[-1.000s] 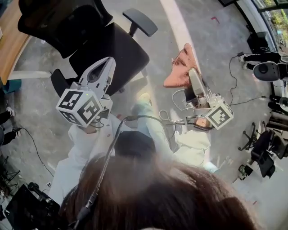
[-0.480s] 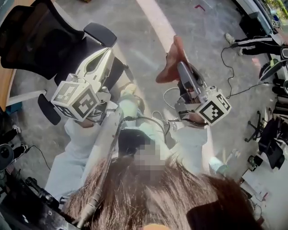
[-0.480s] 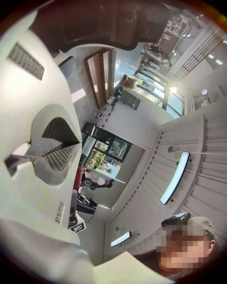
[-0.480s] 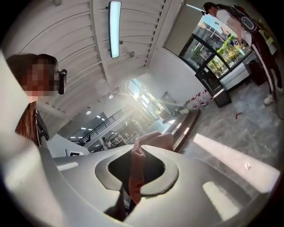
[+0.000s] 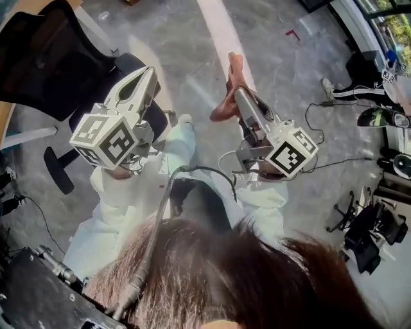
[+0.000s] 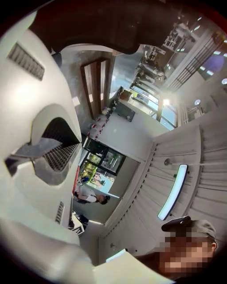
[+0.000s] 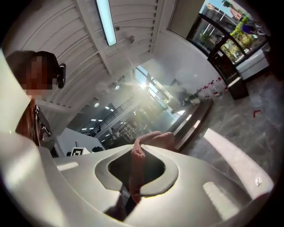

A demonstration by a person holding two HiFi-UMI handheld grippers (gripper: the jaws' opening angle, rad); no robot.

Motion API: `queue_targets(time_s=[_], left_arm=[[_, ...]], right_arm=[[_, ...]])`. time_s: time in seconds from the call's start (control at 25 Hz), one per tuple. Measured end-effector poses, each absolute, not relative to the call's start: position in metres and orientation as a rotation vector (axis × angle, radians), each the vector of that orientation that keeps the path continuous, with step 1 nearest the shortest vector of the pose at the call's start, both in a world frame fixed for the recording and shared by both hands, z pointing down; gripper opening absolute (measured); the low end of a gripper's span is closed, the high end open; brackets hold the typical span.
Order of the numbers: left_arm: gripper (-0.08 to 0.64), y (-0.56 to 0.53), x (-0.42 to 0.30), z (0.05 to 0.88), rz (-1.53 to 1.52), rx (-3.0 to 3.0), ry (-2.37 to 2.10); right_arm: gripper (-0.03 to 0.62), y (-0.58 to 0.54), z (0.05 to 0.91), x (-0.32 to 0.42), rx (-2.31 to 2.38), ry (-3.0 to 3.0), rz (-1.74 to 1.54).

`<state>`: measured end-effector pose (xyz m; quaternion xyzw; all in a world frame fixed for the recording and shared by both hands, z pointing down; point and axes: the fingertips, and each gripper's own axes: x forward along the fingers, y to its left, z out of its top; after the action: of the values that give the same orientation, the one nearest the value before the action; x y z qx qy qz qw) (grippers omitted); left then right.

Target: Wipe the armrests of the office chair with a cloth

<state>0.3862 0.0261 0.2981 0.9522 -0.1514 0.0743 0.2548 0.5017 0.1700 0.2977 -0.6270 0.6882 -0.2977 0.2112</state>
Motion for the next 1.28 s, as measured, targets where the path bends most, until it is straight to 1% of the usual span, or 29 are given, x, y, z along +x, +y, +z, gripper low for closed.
queue_targets(time_s=[0.28, 0.4, 0.56, 0.76, 0.96, 1.28], left_arm=[[0.003, -0.027, 0.379, 0.282, 0.081, 2.558, -0.688], [0.003, -0.052, 0.353, 0.286, 0.061, 2.481, -0.891], [0.003, -0.072, 0.301, 0.302, 0.043, 2.340, -1.138], [0.003, -0.082, 0.243, 0.318, 0.001, 2.148, -1.400], [0.003, -0.061, 0.201, 0.340, -0.012, 1.958, -1.549], [0.003, -0.023, 0.175, 0.374, -0.038, 1.797, -1.629]], right_arm=[[0.025, 0.075, 0.292, 0.502, -1.522, 2.235, -0.882], [0.025, 0.022, 0.306, 0.497, -1.375, 2.369, -0.976], [0.025, -0.043, 0.349, 0.478, -1.221, 2.554, -1.106], [0.025, -0.128, 0.406, 0.436, -1.105, 2.767, -1.234], [0.025, -0.197, 0.460, 0.379, -1.063, 3.054, -1.196], [0.025, -0.230, 0.565, 0.296, -0.949, 3.543, -1.118]])
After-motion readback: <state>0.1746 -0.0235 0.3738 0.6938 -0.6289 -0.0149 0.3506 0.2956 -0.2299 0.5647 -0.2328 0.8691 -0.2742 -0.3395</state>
